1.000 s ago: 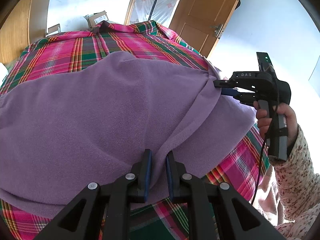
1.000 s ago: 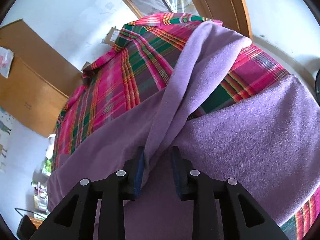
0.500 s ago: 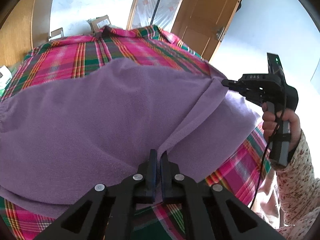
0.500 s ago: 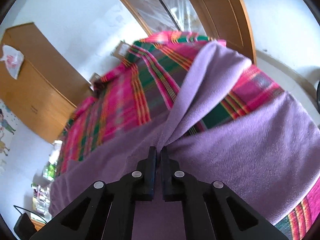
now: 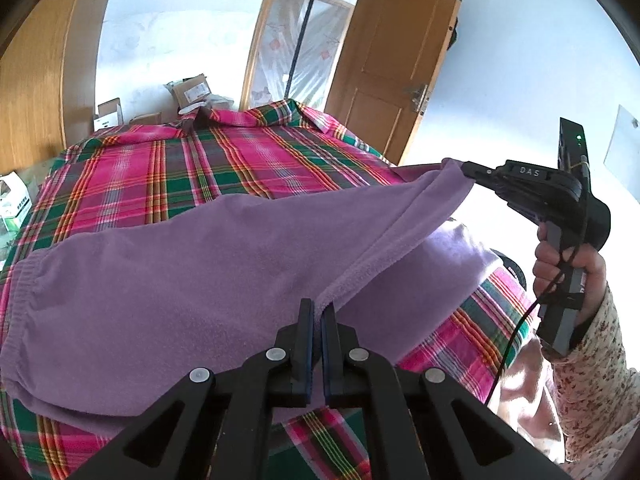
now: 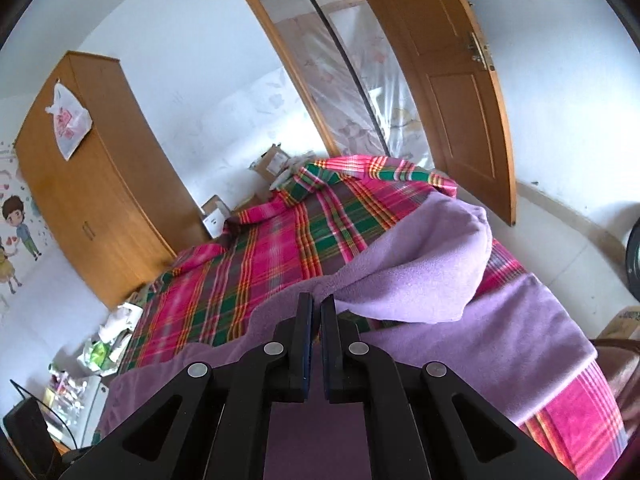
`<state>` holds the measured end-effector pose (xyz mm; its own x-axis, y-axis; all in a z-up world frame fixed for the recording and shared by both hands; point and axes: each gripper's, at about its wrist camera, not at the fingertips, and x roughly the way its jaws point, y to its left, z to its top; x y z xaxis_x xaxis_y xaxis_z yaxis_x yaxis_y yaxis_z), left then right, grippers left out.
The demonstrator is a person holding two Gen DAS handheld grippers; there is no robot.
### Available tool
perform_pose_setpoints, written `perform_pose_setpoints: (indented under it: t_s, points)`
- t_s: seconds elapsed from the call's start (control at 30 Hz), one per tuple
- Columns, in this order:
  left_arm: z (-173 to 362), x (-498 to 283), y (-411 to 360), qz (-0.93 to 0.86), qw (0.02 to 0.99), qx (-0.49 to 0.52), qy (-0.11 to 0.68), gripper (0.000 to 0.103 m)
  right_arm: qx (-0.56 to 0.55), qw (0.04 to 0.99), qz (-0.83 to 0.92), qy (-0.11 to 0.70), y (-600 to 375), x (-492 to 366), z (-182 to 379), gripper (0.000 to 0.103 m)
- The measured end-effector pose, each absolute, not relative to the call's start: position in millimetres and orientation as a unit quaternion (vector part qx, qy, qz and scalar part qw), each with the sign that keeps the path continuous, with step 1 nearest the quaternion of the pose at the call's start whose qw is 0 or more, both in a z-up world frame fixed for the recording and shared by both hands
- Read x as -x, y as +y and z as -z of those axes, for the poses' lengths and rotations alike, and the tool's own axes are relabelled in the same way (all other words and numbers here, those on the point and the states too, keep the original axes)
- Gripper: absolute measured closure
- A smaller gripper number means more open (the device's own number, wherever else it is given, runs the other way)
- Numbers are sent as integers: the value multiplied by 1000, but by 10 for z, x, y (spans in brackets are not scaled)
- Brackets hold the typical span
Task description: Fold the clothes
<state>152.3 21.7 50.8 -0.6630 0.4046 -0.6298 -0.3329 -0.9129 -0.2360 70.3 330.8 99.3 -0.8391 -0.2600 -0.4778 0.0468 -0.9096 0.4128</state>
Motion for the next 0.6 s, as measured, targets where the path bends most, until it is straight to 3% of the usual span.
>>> perform_pose_setpoints:
  t_s: [0.6]
  points:
    - [-145, -1624, 366, -885, 200, 421, -1, 99, -352, 52, 897, -260, 3620, -1022, -114, 98]
